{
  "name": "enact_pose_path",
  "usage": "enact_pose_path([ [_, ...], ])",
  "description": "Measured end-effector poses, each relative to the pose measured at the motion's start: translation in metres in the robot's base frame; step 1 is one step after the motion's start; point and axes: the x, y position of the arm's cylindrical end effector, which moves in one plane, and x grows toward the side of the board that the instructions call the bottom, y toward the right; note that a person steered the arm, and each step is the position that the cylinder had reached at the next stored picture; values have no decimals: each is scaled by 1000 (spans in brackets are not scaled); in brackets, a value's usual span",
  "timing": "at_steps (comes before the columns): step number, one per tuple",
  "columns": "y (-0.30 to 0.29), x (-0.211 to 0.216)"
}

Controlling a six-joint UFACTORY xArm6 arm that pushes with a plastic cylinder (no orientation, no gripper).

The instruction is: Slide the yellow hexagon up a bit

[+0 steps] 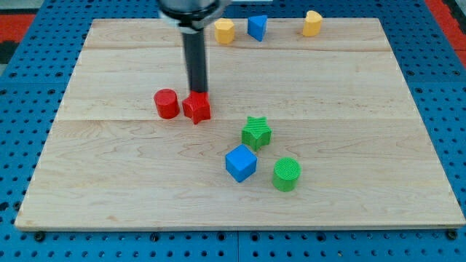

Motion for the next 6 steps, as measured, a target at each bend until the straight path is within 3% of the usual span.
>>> enact_pose_path([
  [1,-2,-8],
  [2,-5,-82],
  [3,-8,-117],
  [4,33,-126],
  [6,8,-172],
])
